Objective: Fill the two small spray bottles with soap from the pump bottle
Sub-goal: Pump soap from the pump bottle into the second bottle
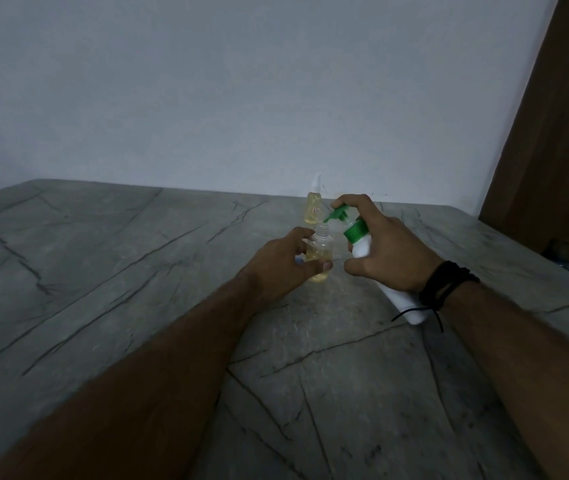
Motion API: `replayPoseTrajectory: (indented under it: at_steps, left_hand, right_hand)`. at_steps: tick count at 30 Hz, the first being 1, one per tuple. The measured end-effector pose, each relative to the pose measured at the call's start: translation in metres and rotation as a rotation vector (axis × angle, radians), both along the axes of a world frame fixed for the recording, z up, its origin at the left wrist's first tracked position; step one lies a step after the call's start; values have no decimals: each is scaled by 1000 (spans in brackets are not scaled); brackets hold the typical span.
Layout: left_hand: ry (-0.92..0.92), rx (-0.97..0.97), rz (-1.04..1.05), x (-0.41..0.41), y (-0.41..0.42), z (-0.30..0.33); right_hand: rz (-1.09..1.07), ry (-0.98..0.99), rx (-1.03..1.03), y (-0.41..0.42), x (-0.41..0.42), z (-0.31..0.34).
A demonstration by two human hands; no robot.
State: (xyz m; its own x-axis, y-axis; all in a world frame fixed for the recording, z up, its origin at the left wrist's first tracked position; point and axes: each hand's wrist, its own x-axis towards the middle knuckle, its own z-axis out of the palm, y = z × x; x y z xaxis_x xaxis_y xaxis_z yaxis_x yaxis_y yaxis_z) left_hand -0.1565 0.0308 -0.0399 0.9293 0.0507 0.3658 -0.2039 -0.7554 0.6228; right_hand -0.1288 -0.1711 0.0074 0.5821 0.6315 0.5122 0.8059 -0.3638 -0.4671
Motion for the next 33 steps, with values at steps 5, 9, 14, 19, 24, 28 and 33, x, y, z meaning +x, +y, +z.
replayPoseTrajectory:
  at_steps: [5,9,14,19,24,28,33]
  left_hand:
    - [-8,1,1,-1,-1,0]
    - [-1,9,1,-1,-1,1]
    - [-6,9,2,-2,-1,1]
    - [15,2,-1,-2,-2,1]
    - [11,4,10,-2,-1,2]
    - [17,-8,10,-3,-1,2]
    - [9,-4,8,-5,-2,2]
  right_hand:
    - [-6,-2,-6,0,-1,1]
    - [2,2,-5,0,-2,0]
    - [-2,9,-5,0,-2,1]
    - [-7,-1,-9,0,-2,0]
    - [0,3,-6,0,0,0]
    - [-3,13,-8,0,0,0]
    - [2,11,-9,0,1,0]
